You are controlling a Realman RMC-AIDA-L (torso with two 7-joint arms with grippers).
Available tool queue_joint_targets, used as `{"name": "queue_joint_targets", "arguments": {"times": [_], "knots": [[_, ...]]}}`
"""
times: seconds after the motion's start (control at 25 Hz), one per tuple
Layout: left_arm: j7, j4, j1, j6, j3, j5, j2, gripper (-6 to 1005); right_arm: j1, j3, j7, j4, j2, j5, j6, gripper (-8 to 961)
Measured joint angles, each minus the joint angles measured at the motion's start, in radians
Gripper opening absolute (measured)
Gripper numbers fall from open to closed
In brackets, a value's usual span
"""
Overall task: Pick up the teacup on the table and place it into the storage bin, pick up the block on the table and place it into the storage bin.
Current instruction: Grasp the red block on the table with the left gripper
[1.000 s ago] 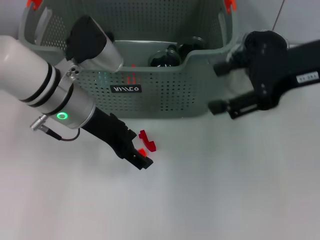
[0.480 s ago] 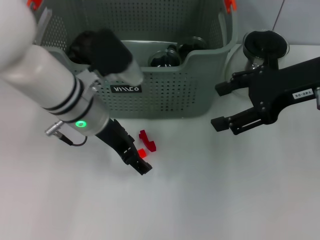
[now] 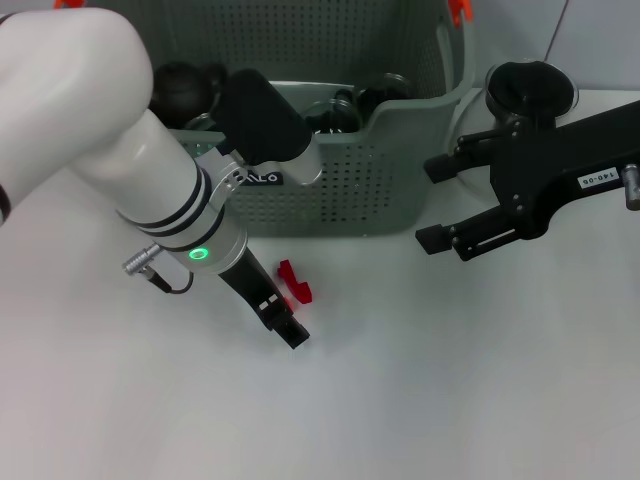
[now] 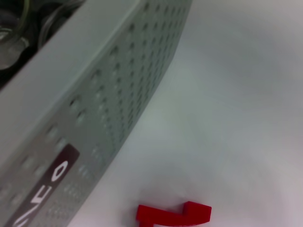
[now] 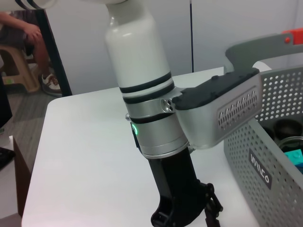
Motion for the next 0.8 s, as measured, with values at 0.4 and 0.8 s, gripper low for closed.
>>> {"name": "queue_joint_targets", "arguments": {"times": [0.4,0.8], "knots": [[-0.053,-0.003,-0.017,-0.006,0.058,0.017,0.000,770,0.001,0.000,-0.011,0.001,0.003,0.000,0.016,927],[-0.072,-0.006,-0.027,-0.023,0.069,0.036,0.000,504,0.000,0.000,-0.017,0.001,0.004,0.005,0.023,927]]}}
